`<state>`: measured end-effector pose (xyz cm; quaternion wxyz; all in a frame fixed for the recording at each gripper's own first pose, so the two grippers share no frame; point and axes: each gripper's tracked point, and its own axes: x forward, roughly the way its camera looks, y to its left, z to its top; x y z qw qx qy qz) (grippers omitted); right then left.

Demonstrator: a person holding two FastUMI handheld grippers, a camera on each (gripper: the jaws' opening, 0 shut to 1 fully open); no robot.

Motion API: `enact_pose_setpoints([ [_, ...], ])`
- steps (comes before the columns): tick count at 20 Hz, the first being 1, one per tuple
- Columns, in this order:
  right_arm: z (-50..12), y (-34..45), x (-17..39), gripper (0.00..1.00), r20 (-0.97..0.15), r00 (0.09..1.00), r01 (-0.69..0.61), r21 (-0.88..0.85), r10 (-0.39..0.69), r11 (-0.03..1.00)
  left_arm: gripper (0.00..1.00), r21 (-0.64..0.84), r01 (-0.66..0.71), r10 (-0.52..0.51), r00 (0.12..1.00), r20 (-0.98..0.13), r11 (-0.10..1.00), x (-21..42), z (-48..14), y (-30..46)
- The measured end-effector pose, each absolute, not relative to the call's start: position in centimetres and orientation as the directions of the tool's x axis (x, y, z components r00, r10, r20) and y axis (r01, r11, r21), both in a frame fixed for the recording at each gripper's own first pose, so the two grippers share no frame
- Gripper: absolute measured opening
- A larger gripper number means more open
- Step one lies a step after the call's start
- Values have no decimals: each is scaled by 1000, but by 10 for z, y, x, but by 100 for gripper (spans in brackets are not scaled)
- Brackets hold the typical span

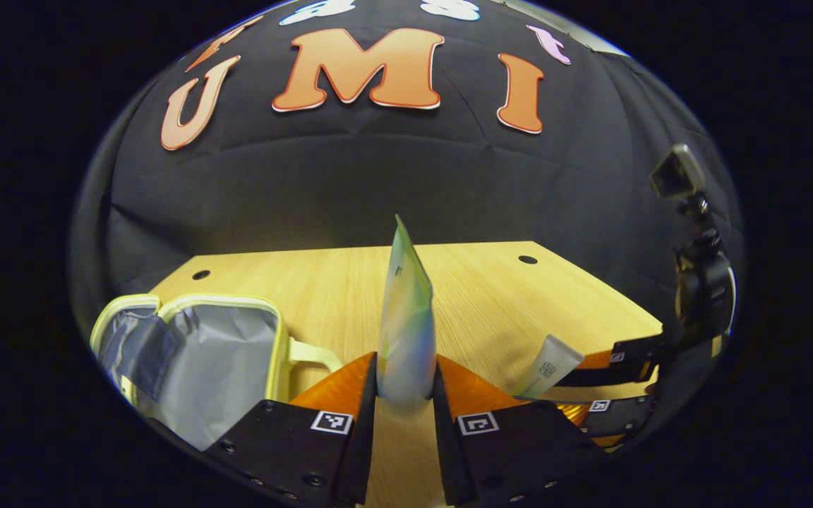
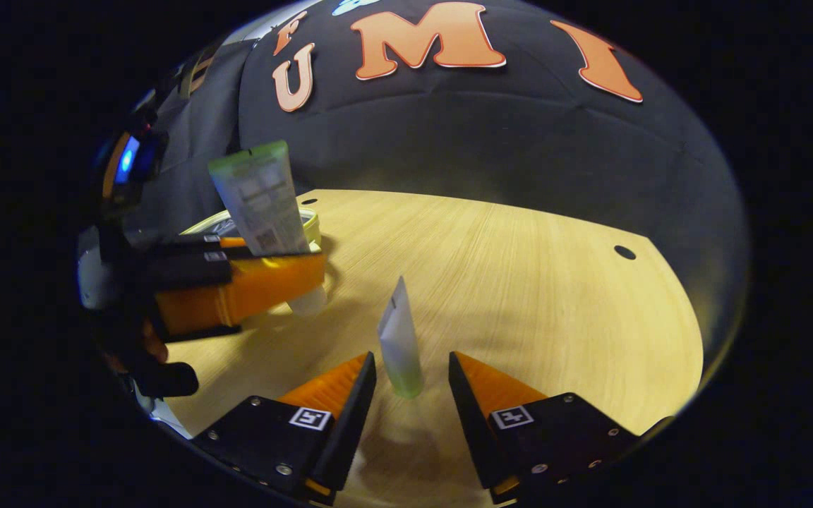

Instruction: First open the suitcase, pack the skin care products into it, and then close the suitcase.

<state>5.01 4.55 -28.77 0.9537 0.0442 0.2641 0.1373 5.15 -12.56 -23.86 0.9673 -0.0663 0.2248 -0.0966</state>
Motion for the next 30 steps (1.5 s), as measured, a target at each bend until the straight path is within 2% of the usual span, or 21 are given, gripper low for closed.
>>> enact_pose_setpoints([
  [1, -291, 49, 52, 57, -499, 816, -243, 162, 292, 956, 40, -161, 149, -204, 884, -421, 976, 51, -230, -117],
  [2, -295, 49, 53, 52, -505, 813, -239, 163, 289, 957, 40, -146, 140, -189, 888, -420, 979, 48, -225, -109],
  [4, -290, 56, 51, 28, -510, 799, -251, 196, 317, 948, 40, -129, 110, -155, 894, -421, 985, 42, -211, -89],
  [5, -284, 58, 50, 32, -505, 803, -252, 194, 316, 948, 40, -128, 96, -142, 894, -425, 987, 37, -206, -81],
  [12, -194, 77, 38, 31, -434, 832, -300, 172, 346, 938, 41, -112, -25, -26, 902, -432, 993, 19, -159, -3],
  [18, -133, 107, 32, 31, -385, 850, -326, 152, 360, 933, 41, -148, -75, 0, 892, -451, 986, -3, -131, 69],
  [22, -110, 137, 33, 31, -365, 856, -334, 151, 367, 930, 39, -154, -78, -5, 878, -479, 985, -14, -135, 108],
  [30, -106, 196, 43, 31, -395, 854, -292, 175, 338, 940, 39, -233, 29, -171, 768, -618, 972, -14, -212, 136],
])
